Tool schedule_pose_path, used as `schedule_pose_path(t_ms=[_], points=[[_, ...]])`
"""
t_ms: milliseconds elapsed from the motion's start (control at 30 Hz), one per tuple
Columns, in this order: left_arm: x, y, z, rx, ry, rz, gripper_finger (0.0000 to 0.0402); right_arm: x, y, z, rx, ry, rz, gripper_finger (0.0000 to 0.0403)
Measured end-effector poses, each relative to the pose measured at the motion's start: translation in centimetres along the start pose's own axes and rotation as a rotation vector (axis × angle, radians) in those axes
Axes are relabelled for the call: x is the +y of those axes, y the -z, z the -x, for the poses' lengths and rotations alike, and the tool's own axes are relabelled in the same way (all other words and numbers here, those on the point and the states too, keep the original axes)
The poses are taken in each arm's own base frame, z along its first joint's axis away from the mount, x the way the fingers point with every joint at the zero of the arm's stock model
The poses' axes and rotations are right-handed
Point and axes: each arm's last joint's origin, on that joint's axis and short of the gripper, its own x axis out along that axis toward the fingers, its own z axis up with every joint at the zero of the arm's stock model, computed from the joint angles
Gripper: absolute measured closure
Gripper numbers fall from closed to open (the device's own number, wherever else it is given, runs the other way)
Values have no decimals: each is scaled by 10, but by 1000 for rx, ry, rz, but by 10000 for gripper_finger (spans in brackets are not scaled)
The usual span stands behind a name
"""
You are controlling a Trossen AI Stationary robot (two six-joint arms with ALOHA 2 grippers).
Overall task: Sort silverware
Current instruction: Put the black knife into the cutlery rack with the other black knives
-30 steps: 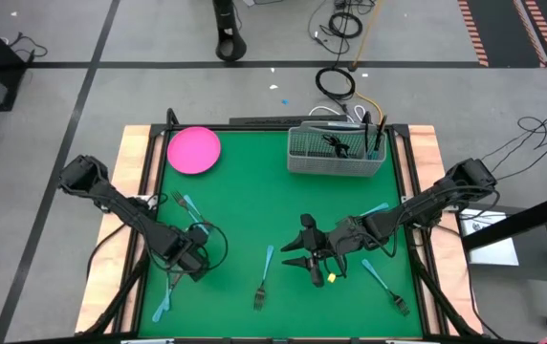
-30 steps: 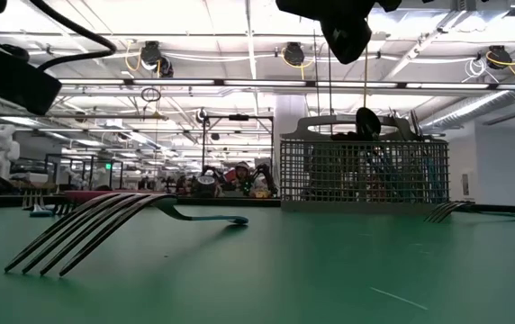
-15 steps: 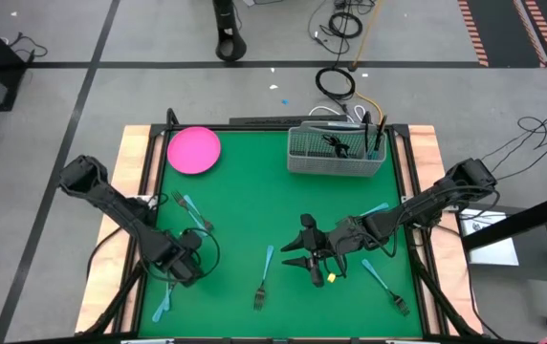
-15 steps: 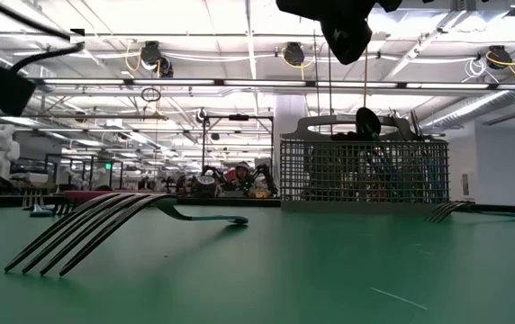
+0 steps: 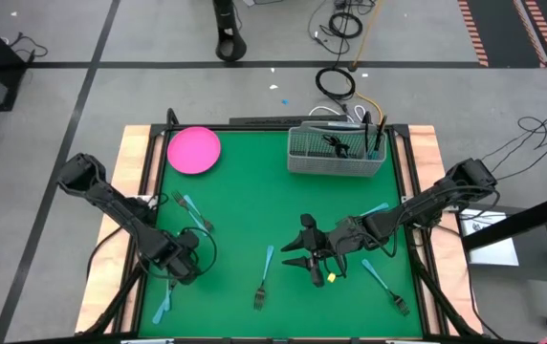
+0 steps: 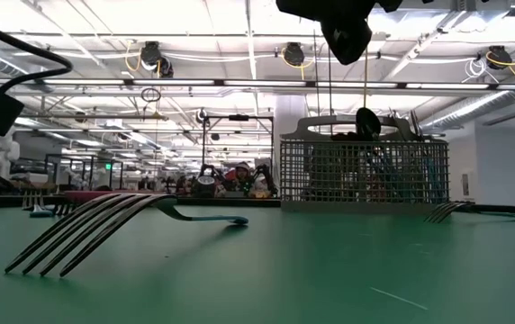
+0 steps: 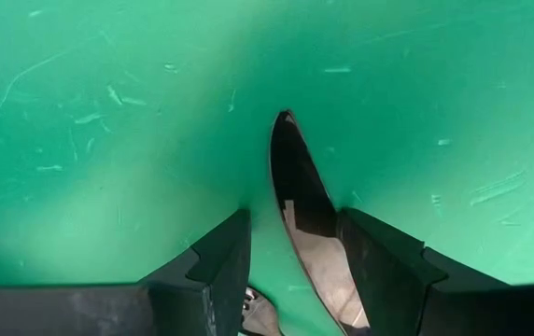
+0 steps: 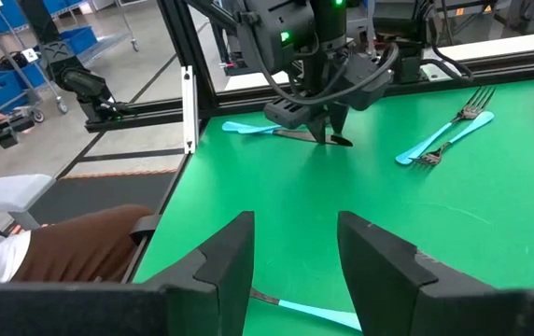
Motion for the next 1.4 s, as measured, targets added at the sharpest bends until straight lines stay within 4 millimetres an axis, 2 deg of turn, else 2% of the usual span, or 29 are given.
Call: schedule_pose_path(t_ms=[467, 1400], points=[[-9, 1, 13, 13, -2, -33, 228, 0, 0, 0, 0, 0, 0, 259], [-10, 1, 10, 22, 30, -27, 228, 0, 0, 0, 1, 0, 1, 259]])
